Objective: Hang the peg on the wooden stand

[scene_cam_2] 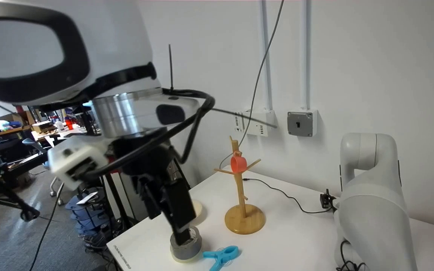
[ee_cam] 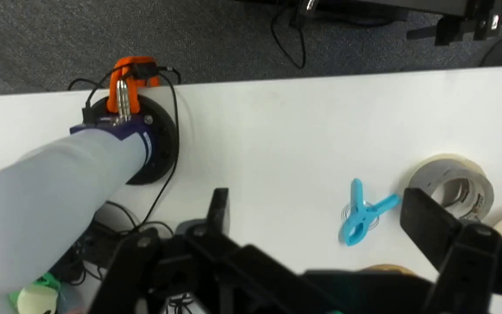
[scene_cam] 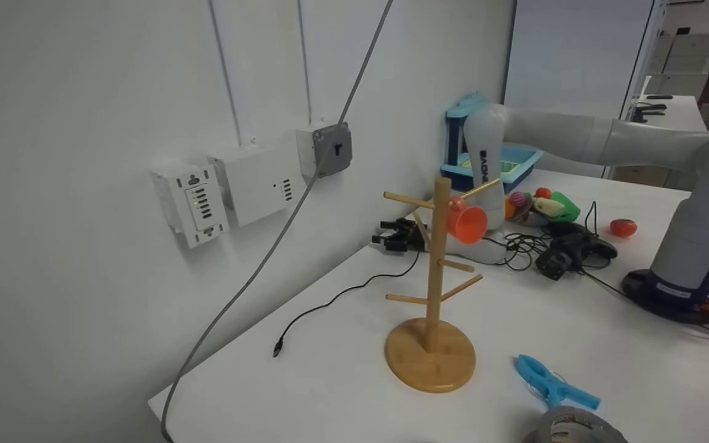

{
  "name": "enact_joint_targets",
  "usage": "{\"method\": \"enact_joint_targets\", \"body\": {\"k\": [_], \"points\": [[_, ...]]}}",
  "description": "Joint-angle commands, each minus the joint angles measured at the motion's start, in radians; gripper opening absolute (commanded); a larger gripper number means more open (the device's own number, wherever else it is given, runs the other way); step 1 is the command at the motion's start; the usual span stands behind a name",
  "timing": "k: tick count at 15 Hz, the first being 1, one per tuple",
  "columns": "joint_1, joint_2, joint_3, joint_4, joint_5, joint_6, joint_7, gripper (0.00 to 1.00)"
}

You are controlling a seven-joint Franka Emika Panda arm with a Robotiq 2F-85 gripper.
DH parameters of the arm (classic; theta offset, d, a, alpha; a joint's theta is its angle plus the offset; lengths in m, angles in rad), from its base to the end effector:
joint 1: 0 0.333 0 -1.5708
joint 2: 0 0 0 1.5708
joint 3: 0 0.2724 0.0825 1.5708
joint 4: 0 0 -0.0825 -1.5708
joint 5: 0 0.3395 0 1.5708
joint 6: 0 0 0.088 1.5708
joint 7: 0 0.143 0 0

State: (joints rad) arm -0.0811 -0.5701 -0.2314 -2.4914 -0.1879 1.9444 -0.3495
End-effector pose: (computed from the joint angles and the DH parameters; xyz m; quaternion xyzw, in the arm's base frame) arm 0.3406 -0.1280 0.4210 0.9972 0.0696 -0.0008 0.0267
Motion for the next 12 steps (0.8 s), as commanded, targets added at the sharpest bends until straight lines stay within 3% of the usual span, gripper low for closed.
{"method": "enact_joint_targets", "body": {"k": [1, 3, 8, 12], "points": [[-0.003, 0.052, 0.015, 0.055, 0.018, -0.002, -0.003, 1.00], [-0.001, 0.100, 0.023, 0.090, 0.021, -0.003, -0.002, 1.00], [-0.004, 0.080, 0.021, 0.072, 0.020, -0.003, -0.002, 1.00], [0.028, 0.087, 0.063, -0.012, 0.028, 0.045, 0.014, 1.00]]}}
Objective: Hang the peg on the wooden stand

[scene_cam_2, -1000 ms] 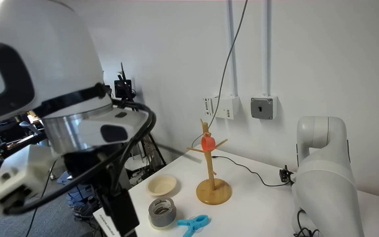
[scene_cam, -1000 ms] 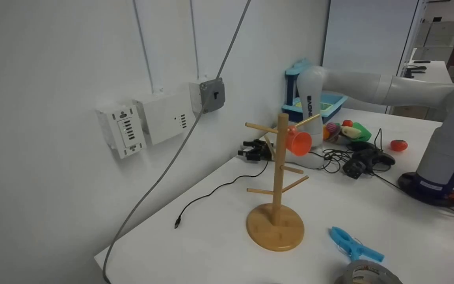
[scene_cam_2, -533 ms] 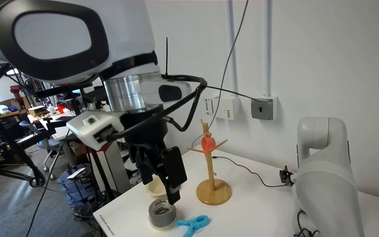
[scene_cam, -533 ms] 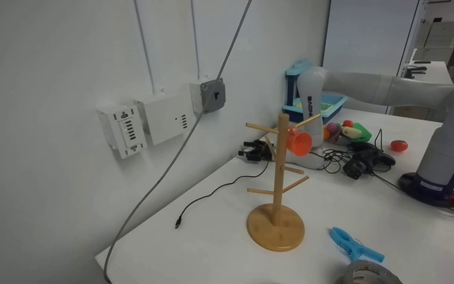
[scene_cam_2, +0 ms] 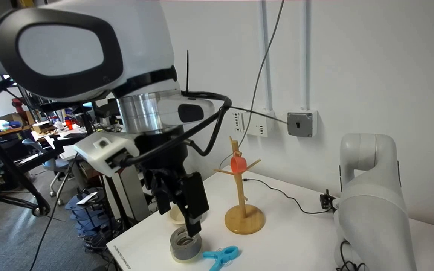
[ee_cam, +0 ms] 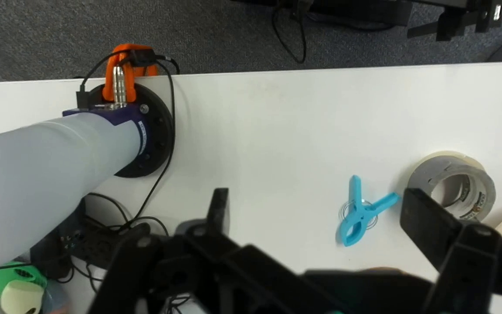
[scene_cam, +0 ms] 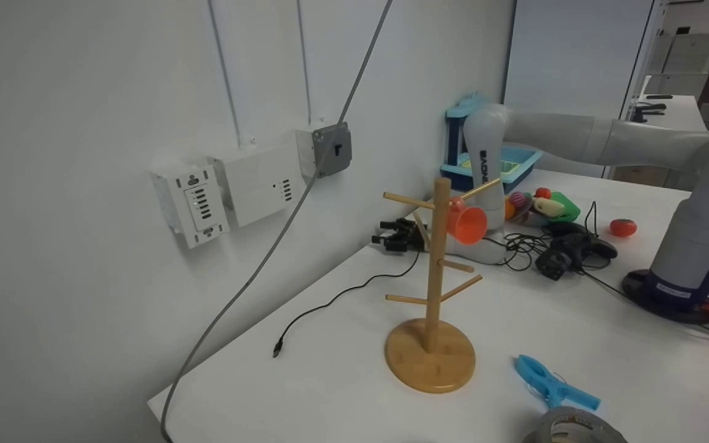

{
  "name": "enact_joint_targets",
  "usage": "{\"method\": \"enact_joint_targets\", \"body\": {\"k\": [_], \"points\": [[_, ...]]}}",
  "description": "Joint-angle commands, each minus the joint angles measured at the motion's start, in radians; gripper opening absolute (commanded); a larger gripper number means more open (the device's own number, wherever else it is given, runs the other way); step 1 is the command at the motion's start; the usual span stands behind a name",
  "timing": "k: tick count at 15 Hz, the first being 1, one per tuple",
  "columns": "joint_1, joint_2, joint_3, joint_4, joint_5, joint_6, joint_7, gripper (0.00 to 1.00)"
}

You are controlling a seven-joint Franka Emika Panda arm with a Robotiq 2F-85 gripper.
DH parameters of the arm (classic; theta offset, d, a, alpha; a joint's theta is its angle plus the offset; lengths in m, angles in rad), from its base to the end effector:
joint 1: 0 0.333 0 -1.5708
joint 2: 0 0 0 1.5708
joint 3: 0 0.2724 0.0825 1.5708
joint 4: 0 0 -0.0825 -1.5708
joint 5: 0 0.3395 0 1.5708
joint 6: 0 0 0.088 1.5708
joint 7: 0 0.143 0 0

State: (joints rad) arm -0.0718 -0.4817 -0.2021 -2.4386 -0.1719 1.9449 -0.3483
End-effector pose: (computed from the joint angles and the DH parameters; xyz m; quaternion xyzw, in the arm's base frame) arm 0.3619 -0.1186 0.4134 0.9961 0.0809 -0.0180 0.0291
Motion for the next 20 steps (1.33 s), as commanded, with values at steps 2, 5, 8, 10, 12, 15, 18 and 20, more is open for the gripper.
{"method": "enact_joint_targets", "body": {"k": [2, 5, 8, 10, 12, 15, 18, 20], "points": [[0.038, 0.008, 0.064, -0.118, 0.028, 0.083, 0.032, 1.00], [0.069, 0.045, 0.104, -0.167, 0.069, 0.173, 0.073, 1.00], [0.097, 0.107, 0.135, -0.168, 0.135, 0.274, 0.123, 1.00], [0.115, 0.159, 0.150, -0.144, 0.180, 0.321, 0.143, 1.00], [0.126, 0.216, 0.162, -0.109, 0.218, 0.351, 0.163, 1.00], [0.115, 0.188, 0.171, -0.138, 0.200, 0.341, 0.147, 1.00], [0.115, 0.191, 0.171, -0.138, 0.200, 0.341, 0.147, 1.00], [0.115, 0.190, 0.171, -0.138, 0.200, 0.341, 0.147, 1.00]]}}
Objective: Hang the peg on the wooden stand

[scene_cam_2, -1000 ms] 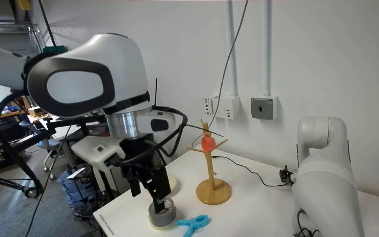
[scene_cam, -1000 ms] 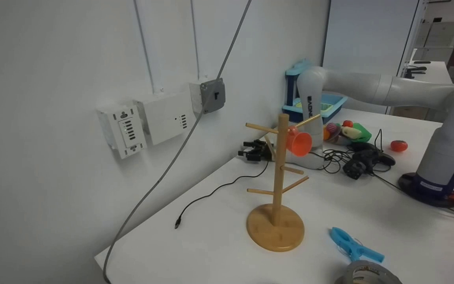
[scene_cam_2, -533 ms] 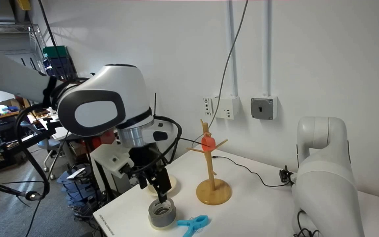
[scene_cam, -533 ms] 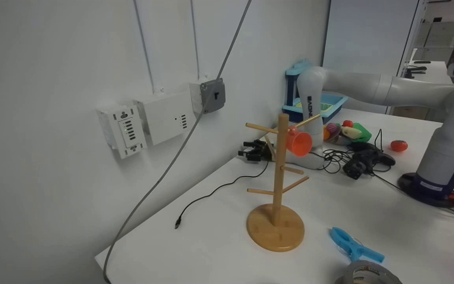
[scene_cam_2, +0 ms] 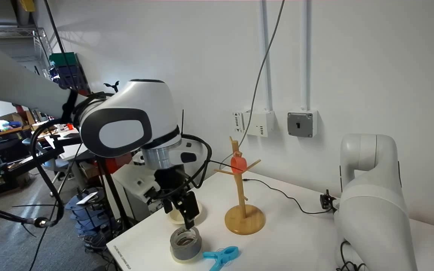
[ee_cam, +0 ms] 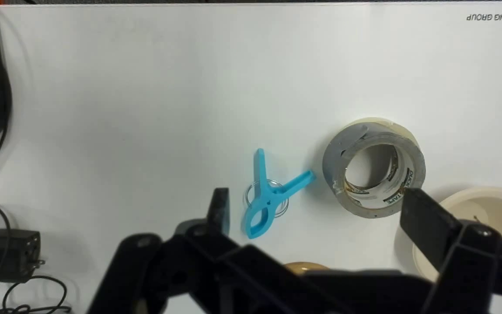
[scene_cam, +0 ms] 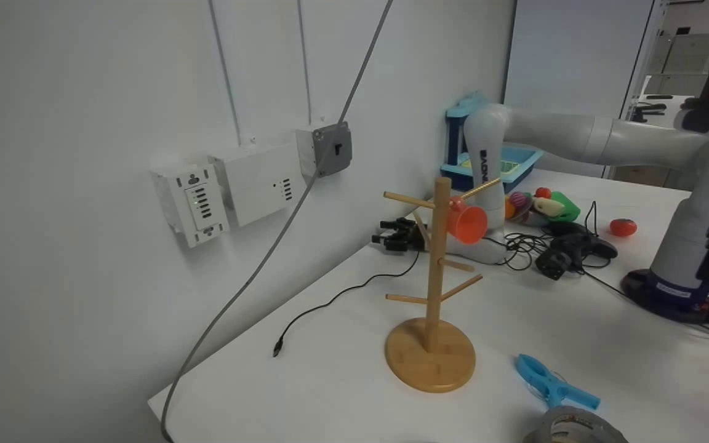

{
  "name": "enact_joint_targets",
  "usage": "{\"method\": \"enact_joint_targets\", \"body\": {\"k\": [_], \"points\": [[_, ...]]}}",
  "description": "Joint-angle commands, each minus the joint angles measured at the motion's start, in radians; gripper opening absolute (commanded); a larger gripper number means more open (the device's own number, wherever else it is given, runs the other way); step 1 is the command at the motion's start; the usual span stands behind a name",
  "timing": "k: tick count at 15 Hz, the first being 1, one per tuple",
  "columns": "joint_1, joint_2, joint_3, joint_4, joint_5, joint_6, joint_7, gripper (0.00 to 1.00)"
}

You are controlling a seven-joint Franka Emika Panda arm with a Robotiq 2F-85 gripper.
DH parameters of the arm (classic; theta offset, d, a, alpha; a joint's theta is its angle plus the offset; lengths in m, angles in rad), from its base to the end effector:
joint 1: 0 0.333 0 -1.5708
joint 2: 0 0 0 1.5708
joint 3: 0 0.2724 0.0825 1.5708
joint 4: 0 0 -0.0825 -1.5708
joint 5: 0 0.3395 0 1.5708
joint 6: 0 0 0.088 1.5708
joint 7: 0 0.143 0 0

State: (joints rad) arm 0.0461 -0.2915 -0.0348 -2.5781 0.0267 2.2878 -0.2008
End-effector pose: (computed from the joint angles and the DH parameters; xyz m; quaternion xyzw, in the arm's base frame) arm 0.3992 0.0066 0.3141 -0.9951 -0.0978 -0.0019 0.0150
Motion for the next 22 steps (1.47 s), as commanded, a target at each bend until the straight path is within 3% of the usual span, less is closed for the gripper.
{"method": "enact_joint_targets", "body": {"k": [1, 14, 22], "points": [[-0.004, 0.011, 0.003, 0.000, 0.001, 0.003, 0.000, 1.00], [-0.002, 0.370, 0.039, 0.108, 0.058, 0.249, 0.103, 1.00], [-0.001, 0.599, 0.059, 0.225, 0.075, 0.394, 0.275, 1.00]]}}
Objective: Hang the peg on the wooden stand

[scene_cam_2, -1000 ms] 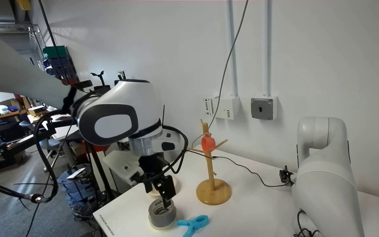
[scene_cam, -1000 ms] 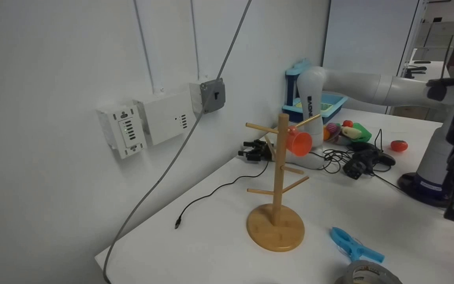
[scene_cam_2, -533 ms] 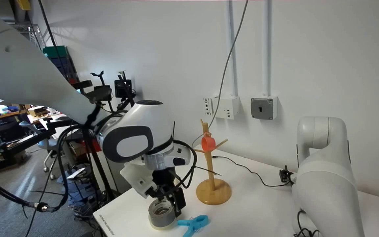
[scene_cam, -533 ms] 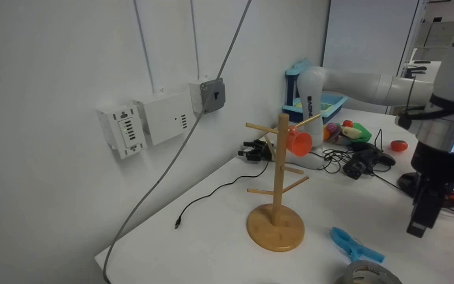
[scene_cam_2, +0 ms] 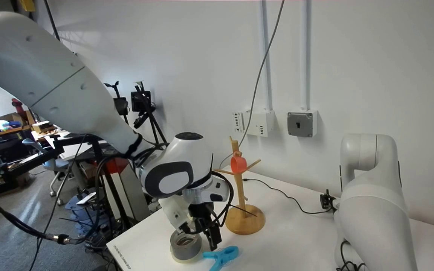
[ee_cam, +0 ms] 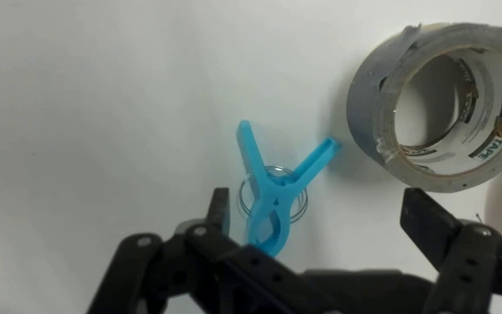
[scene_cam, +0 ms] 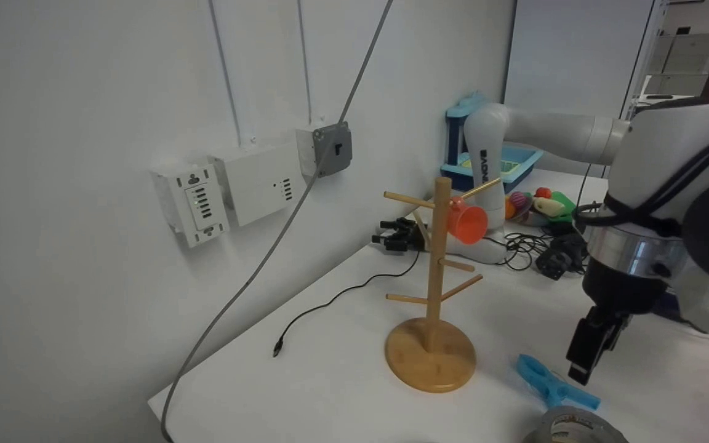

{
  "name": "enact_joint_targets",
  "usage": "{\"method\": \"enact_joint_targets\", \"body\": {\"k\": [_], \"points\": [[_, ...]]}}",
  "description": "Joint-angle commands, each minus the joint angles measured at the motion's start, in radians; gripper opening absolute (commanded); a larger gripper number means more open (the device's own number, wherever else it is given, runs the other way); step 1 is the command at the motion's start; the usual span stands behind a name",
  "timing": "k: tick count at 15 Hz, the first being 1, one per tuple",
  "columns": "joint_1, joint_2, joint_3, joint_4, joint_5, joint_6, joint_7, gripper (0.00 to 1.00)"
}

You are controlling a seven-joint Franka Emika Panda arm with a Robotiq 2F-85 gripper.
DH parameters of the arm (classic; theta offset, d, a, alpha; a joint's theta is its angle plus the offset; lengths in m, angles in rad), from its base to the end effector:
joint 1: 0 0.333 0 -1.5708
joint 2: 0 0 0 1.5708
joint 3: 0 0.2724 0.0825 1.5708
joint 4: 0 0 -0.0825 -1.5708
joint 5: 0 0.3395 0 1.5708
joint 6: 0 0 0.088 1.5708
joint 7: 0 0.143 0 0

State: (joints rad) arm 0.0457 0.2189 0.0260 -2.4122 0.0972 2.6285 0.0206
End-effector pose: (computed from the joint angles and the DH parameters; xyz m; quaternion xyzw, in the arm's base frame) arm 0.4640 0.0333 0.1819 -0.9995 0.0171 0.0026 0.0265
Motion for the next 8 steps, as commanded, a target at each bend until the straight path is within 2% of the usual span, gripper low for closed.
{"method": "enact_joint_targets", "body": {"k": [1, 8], "points": [[0.002, 0.114, -0.007, 0.071, -0.004, 0.074, 0.074, 1.00], [0.017, 0.251, -0.040, 0.158, -0.013, 0.148, 0.162, 1.00]]}}
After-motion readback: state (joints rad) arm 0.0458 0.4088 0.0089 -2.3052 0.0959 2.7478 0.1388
